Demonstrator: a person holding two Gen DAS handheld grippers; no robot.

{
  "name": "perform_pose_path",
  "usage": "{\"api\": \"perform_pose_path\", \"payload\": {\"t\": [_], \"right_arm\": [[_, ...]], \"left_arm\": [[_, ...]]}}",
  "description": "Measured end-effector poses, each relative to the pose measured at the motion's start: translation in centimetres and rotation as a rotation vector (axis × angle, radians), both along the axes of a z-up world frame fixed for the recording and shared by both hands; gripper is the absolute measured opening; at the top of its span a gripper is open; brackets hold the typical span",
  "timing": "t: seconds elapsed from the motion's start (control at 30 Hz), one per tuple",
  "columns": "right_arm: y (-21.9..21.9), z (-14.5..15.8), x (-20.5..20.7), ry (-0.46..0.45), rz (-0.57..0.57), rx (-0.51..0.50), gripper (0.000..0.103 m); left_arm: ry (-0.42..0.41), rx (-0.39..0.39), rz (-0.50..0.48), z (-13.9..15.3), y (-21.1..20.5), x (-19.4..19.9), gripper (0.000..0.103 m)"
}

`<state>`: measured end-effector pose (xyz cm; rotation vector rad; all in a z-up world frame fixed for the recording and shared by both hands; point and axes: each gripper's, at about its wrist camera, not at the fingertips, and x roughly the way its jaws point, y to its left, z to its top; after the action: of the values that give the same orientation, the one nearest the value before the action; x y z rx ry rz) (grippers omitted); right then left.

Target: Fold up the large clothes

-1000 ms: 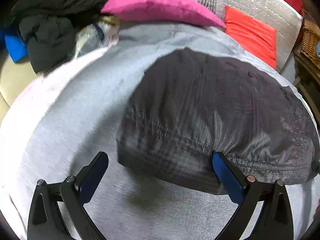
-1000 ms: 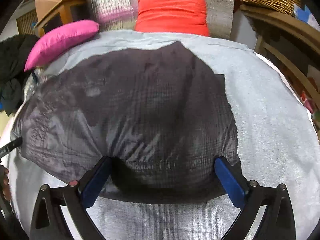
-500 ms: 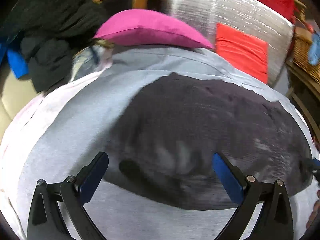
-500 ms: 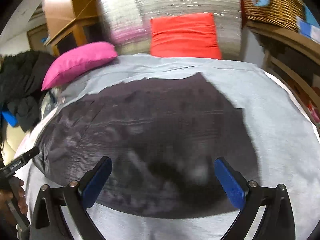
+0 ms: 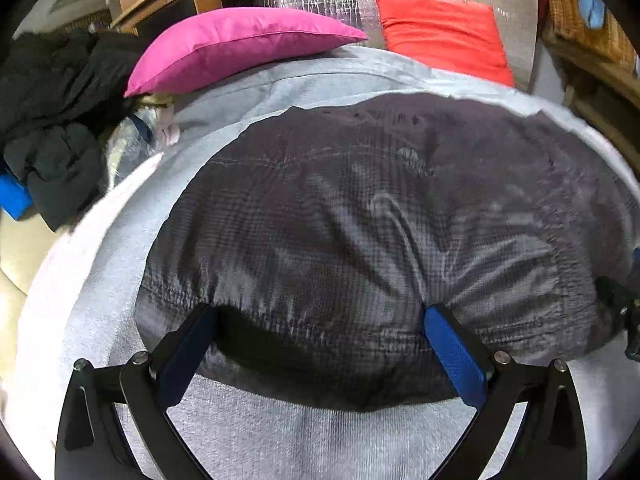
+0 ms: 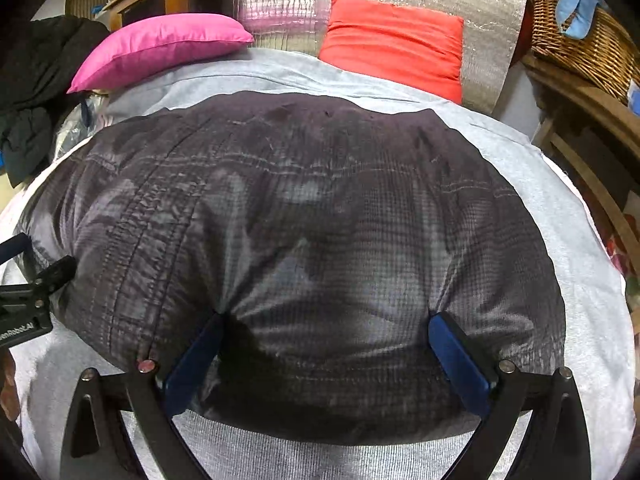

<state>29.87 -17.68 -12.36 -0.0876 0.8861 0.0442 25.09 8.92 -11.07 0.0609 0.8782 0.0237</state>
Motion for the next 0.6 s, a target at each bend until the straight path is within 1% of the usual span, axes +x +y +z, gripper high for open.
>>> {"api": "perform_pose_path", "payload": {"t": [0.03, 0.07, 0.1, 0.13, 0.17, 0.2, 0.27, 0.33, 0.4, 0.43, 0.5, 0.53, 0.57, 0.6], "right_arm": [[-0.4, 0.4, -0.5, 0.001, 0.01, 0.024, 0.103], [-0.9, 0.8, -0.9, 0.0, 0.024, 0.057, 0.103], [-2.0, 1.5, -1.5, -0.007, 0.039, 0.113, 0.103], [-3.0, 2.1, -1.8, -0.014, 0.029, 0.137, 0.103], [-4.4, 2.7, -2.0, -0.023, 0.01, 0.168, 0.103], [-6.3, 3.5, -2.2, -0.032, -0.013, 0.222, 0.103], [-10.1, 4.5, -2.0, -0.029, -0.064, 0.337, 0.103], [-13.2, 5.0, -1.5, -0.017, -0.106, 0.43, 0.103], [-16.8, 4.9, -0.3, 0.012, -0.144, 0.529, 0.103], [-17.8, 4.9, 0.5, 0.028, -0.153, 0.561, 0.103], [-19.4, 3.8, 2.0, 0.089, -0.153, 0.636, 0.103], [-20.2, 2.8, 3.2, 0.143, -0.15, 0.688, 0.103], [-20.6, 2.3, 3.9, 0.162, -0.149, 0.715, 0.103], [-21.0, 1.8, 4.8, 0.172, -0.141, 0.739, 0.103]], "left_arm": [[-0.003, -0.029, 0.003, 0.4, 0.8, 0.3, 0.103], [-0.018, -0.075, 0.014, 1.1, 2.2, 0.2, 0.103], [-0.035, -0.12, 0.032, 1.9, 3.8, 0.3, 0.103], [-0.044, -0.156, 0.048, 2.4, 4.9, 0.4, 0.103], [-0.052, -0.212, 0.077, 2.9, 6.6, 0.7, 0.103], [-0.048, -0.286, 0.112, 3.4, 8.9, 1.4, 0.103], [-0.009, -0.403, 0.149, 3.3, 11.9, 3.0, 0.103], [0.035, -0.494, 0.162, 2.8, 14.2, 4.8, 0.103], [0.084, -0.559, 0.142, 1.9, 15.5, 6.8, 0.103], [0.104, -0.583, 0.134, 1.4, 15.6, 7.5, 0.103], [0.165, -0.642, 0.109, 0.1, 15.8, 9.3, 0.103], [0.189, -0.657, 0.1, -0.3, 15.5, 9.5, 0.103], [0.219, -0.671, 0.086, -0.9, 15.3, 10.1, 0.103], [0.231, -0.673, 0.08, -1.2, 15.0, 10.4, 0.103]]}}
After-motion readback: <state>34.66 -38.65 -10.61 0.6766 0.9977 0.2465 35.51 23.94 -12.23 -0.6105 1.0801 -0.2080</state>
